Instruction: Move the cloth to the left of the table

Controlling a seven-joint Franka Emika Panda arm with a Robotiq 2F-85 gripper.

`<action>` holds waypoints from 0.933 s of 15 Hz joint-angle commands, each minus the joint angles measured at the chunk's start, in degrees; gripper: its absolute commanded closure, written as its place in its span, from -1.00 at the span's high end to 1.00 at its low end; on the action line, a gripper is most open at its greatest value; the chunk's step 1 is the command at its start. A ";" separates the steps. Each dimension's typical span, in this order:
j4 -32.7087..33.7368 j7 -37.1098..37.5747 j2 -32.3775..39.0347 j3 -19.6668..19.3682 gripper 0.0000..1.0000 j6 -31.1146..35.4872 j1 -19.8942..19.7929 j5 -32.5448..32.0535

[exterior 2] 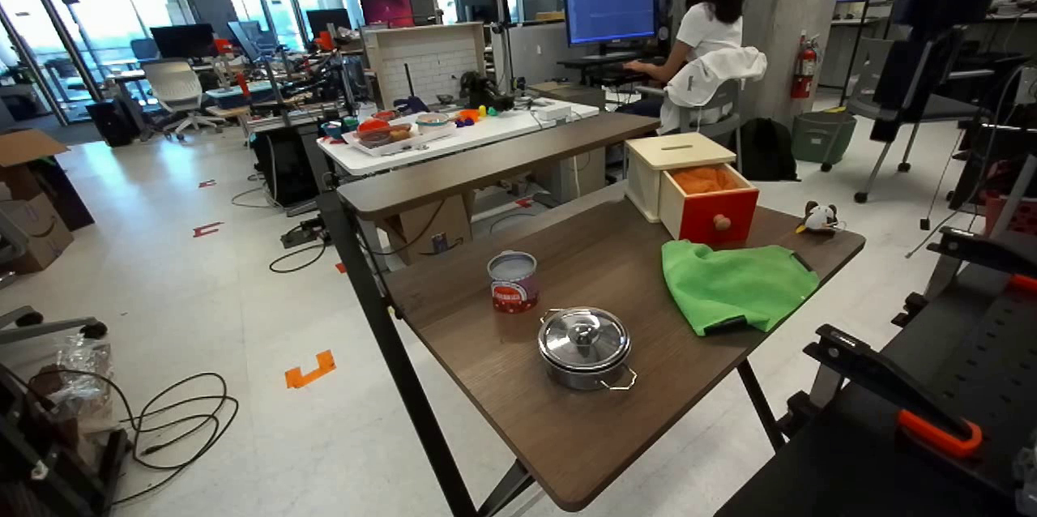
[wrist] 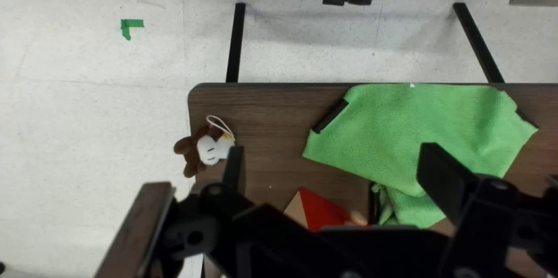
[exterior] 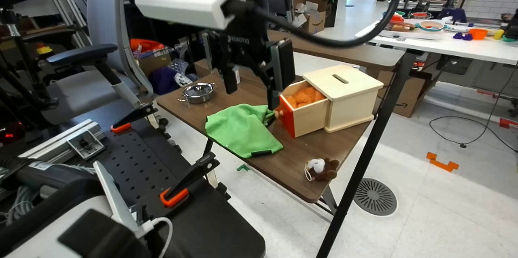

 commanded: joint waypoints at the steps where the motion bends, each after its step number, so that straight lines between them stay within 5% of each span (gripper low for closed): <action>1: 0.31 0.88 1.65 2.36 1.00 0.64 -1.69 -0.53; 6: 0.24 1.75 2.47 2.41 1.00 4.54 -2.37 0.19; 10: 3.32 9.25 10.16 3.29 1.00 13.62 -2.20 1.71; 14: 7.44 18.09 18.17 1.54 1.00 13.35 0.48 -1.74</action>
